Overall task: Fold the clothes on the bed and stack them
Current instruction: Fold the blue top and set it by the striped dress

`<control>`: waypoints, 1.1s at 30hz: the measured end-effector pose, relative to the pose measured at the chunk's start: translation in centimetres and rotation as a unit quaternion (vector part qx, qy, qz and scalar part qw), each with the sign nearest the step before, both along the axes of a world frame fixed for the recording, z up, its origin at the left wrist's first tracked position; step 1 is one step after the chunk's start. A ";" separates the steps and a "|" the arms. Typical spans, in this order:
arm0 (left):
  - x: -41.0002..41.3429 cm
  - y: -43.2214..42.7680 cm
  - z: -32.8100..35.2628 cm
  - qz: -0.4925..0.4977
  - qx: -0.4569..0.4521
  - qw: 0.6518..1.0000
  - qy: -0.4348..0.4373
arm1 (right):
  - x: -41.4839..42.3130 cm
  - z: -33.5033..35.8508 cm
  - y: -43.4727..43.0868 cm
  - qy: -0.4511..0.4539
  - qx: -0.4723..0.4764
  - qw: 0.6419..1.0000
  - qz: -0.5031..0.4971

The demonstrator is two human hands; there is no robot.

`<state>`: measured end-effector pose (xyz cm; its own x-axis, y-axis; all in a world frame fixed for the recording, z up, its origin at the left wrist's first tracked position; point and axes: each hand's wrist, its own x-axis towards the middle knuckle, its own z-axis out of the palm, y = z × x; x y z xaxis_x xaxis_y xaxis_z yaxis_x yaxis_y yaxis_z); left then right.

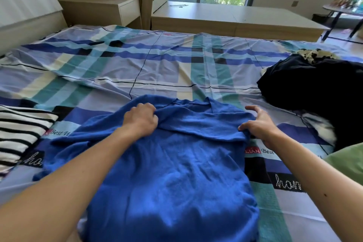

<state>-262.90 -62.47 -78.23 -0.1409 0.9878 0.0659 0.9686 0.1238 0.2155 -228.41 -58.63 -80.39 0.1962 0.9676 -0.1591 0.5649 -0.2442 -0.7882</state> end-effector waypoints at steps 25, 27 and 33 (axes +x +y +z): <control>-20.4 -6.7 0.9 0.165 -0.210 0.954 -0.136 | -9.7 1.6 -5.6 -0.196 0.219 0.938 0.184; -21.3 -8.5 1.1 0.178 -0.258 0.922 -0.227 | -11.7 1.6 -6.1 -0.160 0.210 0.942 0.208; -21.7 -10.5 1.1 0.104 -0.089 0.939 -0.315 | -20.9 0.6 -7.7 -0.065 0.179 0.937 0.294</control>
<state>-284.64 -72.98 -77.08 -0.2876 0.9220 -0.2591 0.6075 0.3848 0.6949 -249.30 -66.30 -79.78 -0.3923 0.9013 0.1839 0.6159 0.4058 -0.6753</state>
